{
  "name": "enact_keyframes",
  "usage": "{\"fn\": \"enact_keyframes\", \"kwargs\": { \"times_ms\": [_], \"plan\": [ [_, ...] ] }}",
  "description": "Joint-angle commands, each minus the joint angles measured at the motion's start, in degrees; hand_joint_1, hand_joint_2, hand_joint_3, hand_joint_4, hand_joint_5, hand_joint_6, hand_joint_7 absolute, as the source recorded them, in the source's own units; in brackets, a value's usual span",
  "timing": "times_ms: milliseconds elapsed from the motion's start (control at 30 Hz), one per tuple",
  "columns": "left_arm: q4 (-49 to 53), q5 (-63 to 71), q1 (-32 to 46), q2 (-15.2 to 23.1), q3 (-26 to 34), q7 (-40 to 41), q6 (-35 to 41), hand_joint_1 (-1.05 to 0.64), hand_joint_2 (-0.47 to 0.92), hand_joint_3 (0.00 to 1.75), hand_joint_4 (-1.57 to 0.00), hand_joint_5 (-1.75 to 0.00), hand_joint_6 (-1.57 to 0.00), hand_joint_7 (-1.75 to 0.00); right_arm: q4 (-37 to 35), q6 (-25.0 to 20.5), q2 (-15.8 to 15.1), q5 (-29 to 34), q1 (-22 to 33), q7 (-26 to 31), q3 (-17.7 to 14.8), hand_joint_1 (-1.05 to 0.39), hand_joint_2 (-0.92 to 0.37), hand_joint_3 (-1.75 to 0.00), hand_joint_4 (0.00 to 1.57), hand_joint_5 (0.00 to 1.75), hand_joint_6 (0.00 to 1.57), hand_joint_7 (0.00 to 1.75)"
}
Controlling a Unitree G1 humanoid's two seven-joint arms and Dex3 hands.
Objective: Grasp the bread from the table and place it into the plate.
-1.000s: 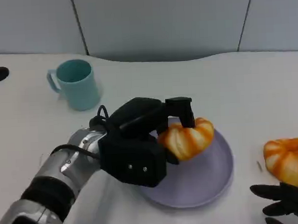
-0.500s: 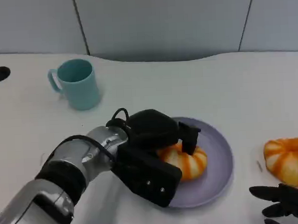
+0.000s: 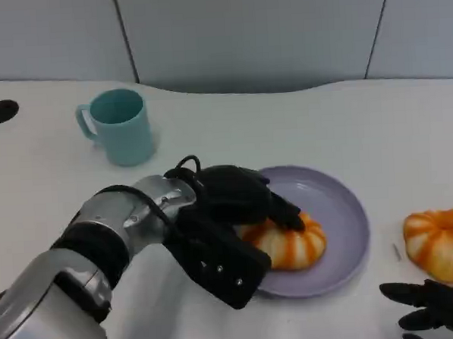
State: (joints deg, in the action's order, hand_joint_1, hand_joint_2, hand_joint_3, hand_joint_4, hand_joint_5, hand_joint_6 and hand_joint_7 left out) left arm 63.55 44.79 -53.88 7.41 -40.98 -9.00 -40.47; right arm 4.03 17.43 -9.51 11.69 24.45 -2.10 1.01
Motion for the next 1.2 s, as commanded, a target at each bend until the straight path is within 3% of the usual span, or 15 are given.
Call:
{"fn": "enact_keyframes", "kwargs": {
  "times_ms": [33,200,533,767,900,1033,1133,1200],
  "plan": [
    [-0.81,-0.20,-0.92,0.71,-0.20,-3.91,0.92,-0.73,0.92,0.01,0.00,-0.20,-0.18,-0.02,0.21,-0.07,-0.61,-0.55,0.24,0.00,-0.67,-0.42,-0.92,-0.48,0.46,0.96,0.69,0.24],
    [-3.59,-2.92,-1.53,1.90,2.00,-8.73,0.69,-0.76,0.92,0.02,0.00,-0.09,-0.14,-0.01,0.43,0.04,-0.35,-0.32,0.57,0.43,-0.69,-0.41,-0.92,-0.47,0.47,0.96,0.69,0.24],
    [-19.23,-16.08,1.48,9.22,9.92,-22.34,-0.10,-0.73,0.90,0.01,0.00,-0.44,-0.22,-0.09,-0.19,0.86,-0.56,-0.42,0.51,0.28,-0.67,-0.42,-0.92,-0.47,0.47,0.96,0.69,0.23],
    [-26.71,-19.25,4.06,11.82,12.22,-25.85,2.62,-0.69,0.89,0.00,0.00,-0.47,-0.22,-0.09,0.40,-0.23,-0.46,-0.32,0.67,0.23,-0.68,-0.43,-0.92,-0.47,0.47,0.95,0.70,0.23],
    [-32.83,-26.57,9.69,17.12,17.99,-27.85,2.19,-0.69,0.91,0.01,0.00,-0.46,-0.22,-0.09,0.07,0.49,-0.14,-0.86,0.79,0.21,-0.53,-0.42,-0.92,-0.47,0.48,0.96,0.69,0.22],
    [-33.57,-34.02,17.92,18.00,23.67,-27.30,4.68,-0.65,0.92,0.07,0.00,-0.66,-0.28,-0.08,0.79,0.23,-0.20,-0.24,1.35,0.36,-0.37,-0.42,-0.92,-0.47,0.46,0.94,0.70,0.22],
    [-34.50,-40.70,25.07,17.78,28.27,-27.04,8.45,-0.54,0.92,0.14,-0.01,-1.01,-0.35,-0.09,0.88,0.74,-0.34,0.22,1.62,0.57,-0.36,-0.42,-0.92,-0.47,0.47,0.94,0.70,0.22],
    [-35.95,-41.48,27.10,17.91,29.36,-26.81,10.07,-0.53,0.92,0.18,0.00,-1.10,-0.36,-0.09,0.80,0.88,-0.34,0.17,1.66,0.60,-0.38,-0.42,-0.92,-0.47,0.48,0.94,0.70,0.22]
  ]
}}
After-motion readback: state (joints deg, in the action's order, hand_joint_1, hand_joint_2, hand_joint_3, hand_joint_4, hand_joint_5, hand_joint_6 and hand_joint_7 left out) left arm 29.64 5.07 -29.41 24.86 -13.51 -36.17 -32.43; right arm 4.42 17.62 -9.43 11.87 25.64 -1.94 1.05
